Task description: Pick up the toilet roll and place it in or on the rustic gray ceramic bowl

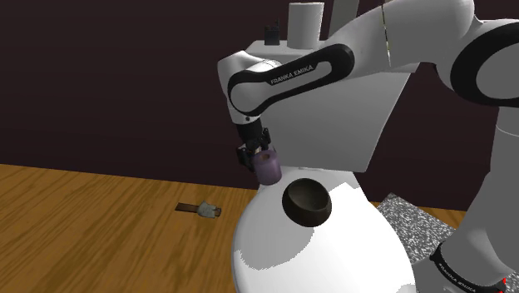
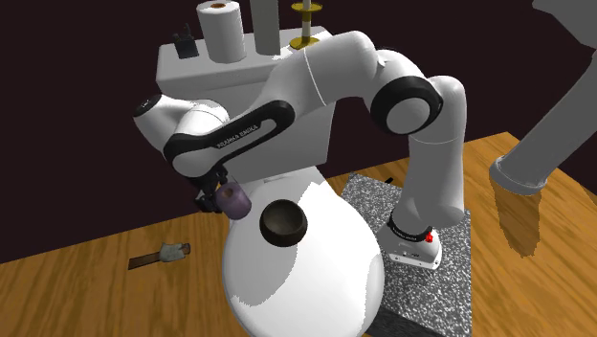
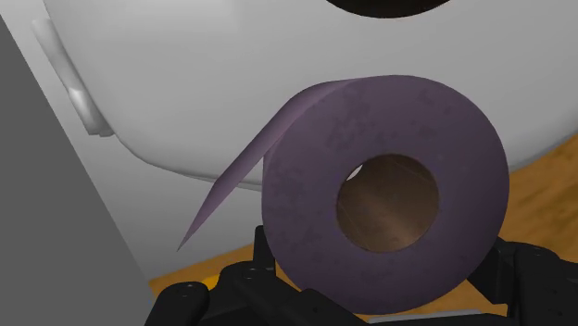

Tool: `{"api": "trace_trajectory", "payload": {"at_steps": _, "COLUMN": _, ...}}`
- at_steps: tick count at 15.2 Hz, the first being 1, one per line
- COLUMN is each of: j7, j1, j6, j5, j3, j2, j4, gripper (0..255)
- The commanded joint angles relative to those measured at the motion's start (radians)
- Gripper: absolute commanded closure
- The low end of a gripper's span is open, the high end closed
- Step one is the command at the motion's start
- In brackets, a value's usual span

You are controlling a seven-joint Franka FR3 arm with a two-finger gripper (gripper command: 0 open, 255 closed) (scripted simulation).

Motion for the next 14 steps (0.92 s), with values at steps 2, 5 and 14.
{"api": "trace_trajectory", "payload": {"at_steps": 2, "j7": -0.002, "j1": 0.000, "j6": -0.035, "j5": 0.002, "j3": 0.001, "j2": -0.011, "j4": 0.025, "gripper": 255}}
{"api": "trace_trajectory", "payload": {"at_steps": 5, "j7": -0.003, "j1": 0.000, "j6": -0.072, "j5": 0.004, "j3": 0.002, "j2": -0.020, "j4": 0.053, "gripper": 255}}
{"api": "trace_trajectory", "payload": {"at_steps": 14, "j7": -0.005, "j1": 0.002, "j6": -0.187, "j5": 0.008, "j3": 0.004, "j2": -0.034, "j4": 0.154, "gripper": 255}}
